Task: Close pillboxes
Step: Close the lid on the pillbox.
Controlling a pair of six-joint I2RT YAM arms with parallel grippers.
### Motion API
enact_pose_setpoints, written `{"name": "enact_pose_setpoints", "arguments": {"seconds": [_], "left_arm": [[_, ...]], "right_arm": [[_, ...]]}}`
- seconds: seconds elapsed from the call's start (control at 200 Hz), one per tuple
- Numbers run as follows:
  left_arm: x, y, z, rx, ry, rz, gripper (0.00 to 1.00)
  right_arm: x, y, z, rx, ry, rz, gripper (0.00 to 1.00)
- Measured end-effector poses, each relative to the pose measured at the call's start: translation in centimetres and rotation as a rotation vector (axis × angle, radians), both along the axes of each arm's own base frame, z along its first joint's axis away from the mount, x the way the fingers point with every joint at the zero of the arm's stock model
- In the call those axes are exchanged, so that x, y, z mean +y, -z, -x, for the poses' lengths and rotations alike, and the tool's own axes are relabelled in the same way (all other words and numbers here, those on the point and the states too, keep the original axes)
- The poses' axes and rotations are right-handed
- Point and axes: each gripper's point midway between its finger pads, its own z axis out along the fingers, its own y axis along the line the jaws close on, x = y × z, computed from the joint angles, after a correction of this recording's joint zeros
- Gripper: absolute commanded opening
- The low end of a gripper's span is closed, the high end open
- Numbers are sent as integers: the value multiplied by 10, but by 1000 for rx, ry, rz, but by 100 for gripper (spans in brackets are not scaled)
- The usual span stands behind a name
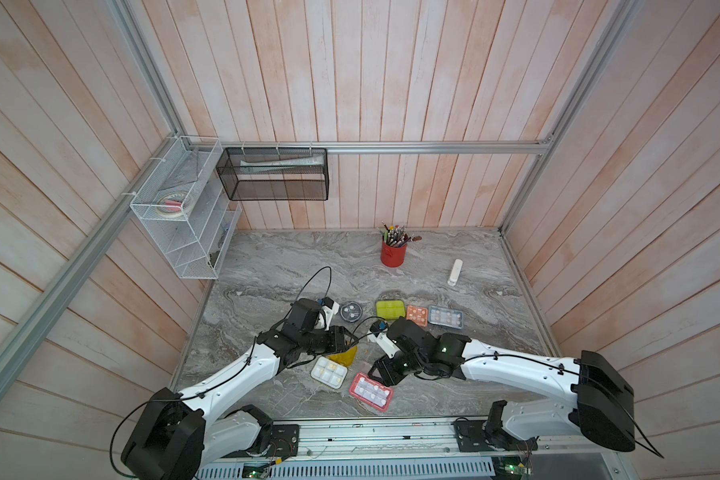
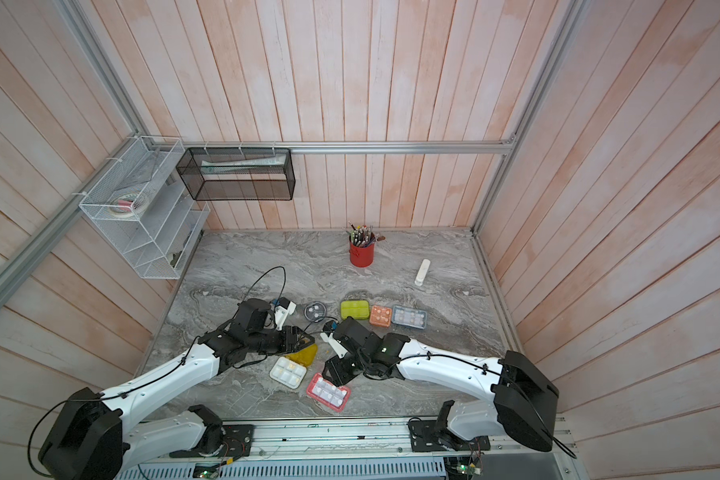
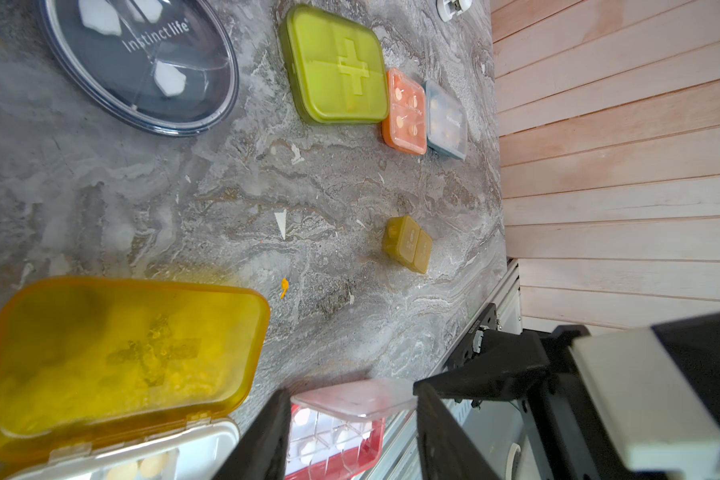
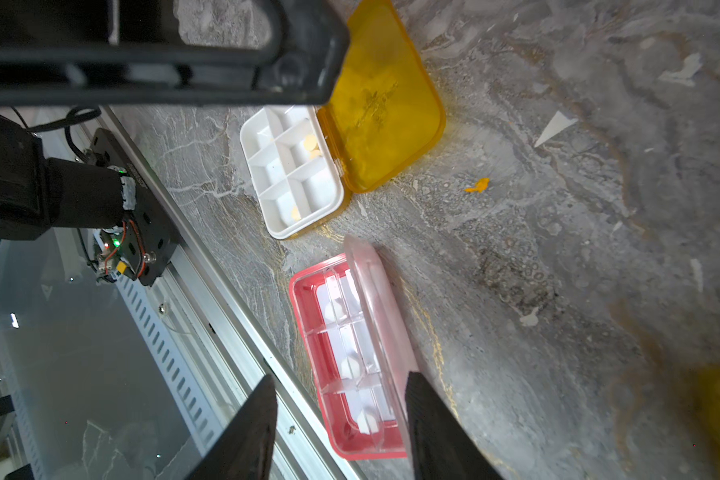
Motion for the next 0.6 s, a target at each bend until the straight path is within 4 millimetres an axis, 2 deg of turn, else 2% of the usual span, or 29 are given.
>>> {"name": "enact_pose_setpoints", "arguments": {"seconds": [0.38, 0.6], "left_arm": [[0, 0, 0, 4, -4, 1, 52], [1, 0, 0, 5, -6, 1, 52]], "right_arm": [[-14, 22, 2, -54, -42, 168, 36], [-17, 22, -3, -85, -39, 205, 33]]}}
